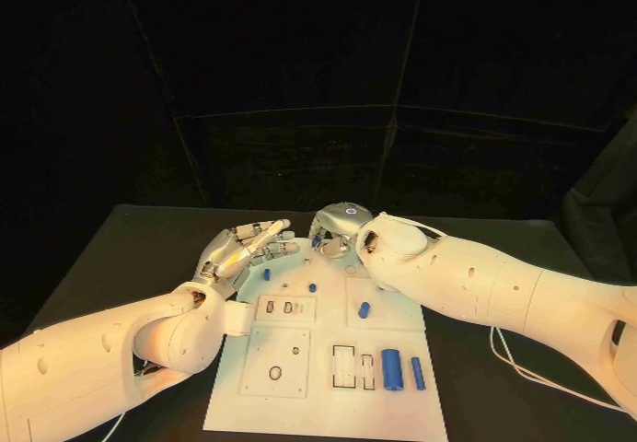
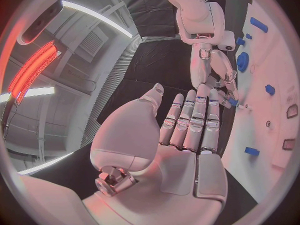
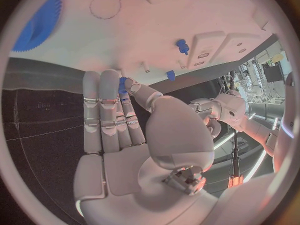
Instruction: Assemble the parts on the task board
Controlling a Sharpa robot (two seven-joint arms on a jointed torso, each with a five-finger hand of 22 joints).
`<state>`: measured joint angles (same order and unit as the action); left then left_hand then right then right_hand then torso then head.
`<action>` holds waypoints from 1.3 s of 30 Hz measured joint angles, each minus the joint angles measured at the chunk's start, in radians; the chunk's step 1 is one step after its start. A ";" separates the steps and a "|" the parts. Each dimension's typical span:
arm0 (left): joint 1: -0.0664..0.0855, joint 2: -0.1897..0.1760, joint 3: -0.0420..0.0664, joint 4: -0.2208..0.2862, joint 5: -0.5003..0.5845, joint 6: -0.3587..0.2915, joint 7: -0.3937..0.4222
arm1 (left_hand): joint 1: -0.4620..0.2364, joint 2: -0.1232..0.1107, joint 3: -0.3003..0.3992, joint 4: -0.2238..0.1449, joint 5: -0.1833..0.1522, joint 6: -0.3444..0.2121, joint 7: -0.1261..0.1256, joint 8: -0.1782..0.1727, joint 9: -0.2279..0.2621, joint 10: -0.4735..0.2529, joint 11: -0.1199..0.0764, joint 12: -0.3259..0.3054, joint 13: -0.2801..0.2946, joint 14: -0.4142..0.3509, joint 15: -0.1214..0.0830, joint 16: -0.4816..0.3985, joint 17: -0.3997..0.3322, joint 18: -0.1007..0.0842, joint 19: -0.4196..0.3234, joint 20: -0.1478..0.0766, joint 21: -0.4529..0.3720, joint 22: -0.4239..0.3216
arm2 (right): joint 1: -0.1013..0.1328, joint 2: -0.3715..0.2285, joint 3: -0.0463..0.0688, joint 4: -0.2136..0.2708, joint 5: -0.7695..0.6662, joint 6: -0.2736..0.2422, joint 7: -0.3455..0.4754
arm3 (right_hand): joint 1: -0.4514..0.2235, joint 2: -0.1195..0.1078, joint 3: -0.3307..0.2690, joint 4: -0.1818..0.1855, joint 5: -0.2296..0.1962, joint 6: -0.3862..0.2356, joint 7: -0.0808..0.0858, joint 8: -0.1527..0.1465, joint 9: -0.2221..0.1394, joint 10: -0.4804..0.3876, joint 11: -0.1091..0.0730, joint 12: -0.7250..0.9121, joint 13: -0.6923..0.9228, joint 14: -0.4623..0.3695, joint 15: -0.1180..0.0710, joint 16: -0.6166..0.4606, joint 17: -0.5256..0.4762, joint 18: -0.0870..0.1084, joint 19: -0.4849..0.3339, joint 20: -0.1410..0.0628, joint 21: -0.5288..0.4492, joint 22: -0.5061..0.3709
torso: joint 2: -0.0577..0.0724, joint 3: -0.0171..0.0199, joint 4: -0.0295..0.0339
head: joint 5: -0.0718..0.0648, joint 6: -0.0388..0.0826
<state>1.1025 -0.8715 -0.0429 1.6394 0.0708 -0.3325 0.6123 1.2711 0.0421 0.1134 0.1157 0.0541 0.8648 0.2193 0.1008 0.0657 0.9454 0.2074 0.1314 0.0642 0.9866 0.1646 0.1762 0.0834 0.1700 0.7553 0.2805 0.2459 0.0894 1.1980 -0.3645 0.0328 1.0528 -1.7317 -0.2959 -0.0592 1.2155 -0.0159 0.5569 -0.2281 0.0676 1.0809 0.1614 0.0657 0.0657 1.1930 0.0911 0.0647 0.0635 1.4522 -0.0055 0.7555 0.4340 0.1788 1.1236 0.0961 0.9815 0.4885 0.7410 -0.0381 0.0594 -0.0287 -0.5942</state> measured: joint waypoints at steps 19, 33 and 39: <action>0.000 0.002 0.000 -0.004 0.001 0.000 -0.001 | 0.000 0.000 0.000 0.000 0.000 0.000 0.000 0.000 0.000 0.000 0.000 0.000 0.000 0.000 0.000 0.000 -0.001 0.000 0.000 0.000 0.000 -0.001 | 0.000 0.029 0.000 -0.031 -0.001 0.036 -0.008 | -0.006 -0.027 0.000 0.019 -0.003 -0.026 0.007 0.000 0.001 -0.027 0.005 0.000 -0.001 -0.007 0.007 0.005 0.002 0.000 -0.007 0.003 0.008 0.002 | 0.003 -0.0007 0.0000 | 0.003 -0.006; 0.001 0.001 0.000 -0.008 0.002 0.002 -0.003 | 0.000 0.000 0.000 0.000 0.000 0.000 0.000 0.000 0.000 0.000 0.000 0.000 0.000 0.000 0.000 0.000 -0.001 0.000 0.000 0.000 0.000 -0.001 | 0.000 0.003 0.000 -0.006 -0.001 0.027 -0.011 | 0.028 -0.088 -0.156 0.072 0.012 -0.201 0.033 0.000 0.002 -0.255 0.041 0.020 0.002 -0.055 0.037 -0.027 -0.028 0.000 -0.053 0.032 -0.034 -0.036 | 0.003 -0.0001 -0.0023 | 0.006 -0.006; 0.001 0.000 0.000 -0.010 0.002 0.004 -0.004 | 0.000 0.000 0.000 0.000 0.000 0.000 0.000 0.000 0.000 0.000 0.000 0.000 0.000 0.000 0.000 0.001 -0.001 0.000 0.000 0.000 -0.005 -0.002 | 0.000 -0.124 0.000 0.121 0.020 -0.019 -0.015 | 0.036 -0.080 -0.180 0.097 0.076 -0.138 0.022 0.012 0.008 -0.114 0.017 0.103 0.022 0.005 0.017 0.024 0.002 0.000 -0.010 0.017 -0.012 -0.030 | 0.003 0.0006 -0.0035 | -0.012 -0.003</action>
<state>1.1031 -0.8718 -0.0429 1.6297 0.0725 -0.3288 0.6083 1.2711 0.0421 0.1134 0.1157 0.0541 0.8647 0.2193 0.1009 0.0658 0.9454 0.2074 0.1314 0.0643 0.9866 0.1646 0.1768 0.0826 0.1698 0.7553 0.2806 0.2406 0.0874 1.1980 -0.4883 0.0325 1.1735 -1.7119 -0.3149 -0.0738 1.2513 -0.0955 0.3766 -0.1311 0.1434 0.9425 0.1837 0.0780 0.0740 1.0793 0.1079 0.1673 0.0860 1.4569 0.0116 0.7796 0.4355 0.1789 1.1141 0.1133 0.9699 0.4588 0.7443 -0.0375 0.0559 -0.0406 -0.5969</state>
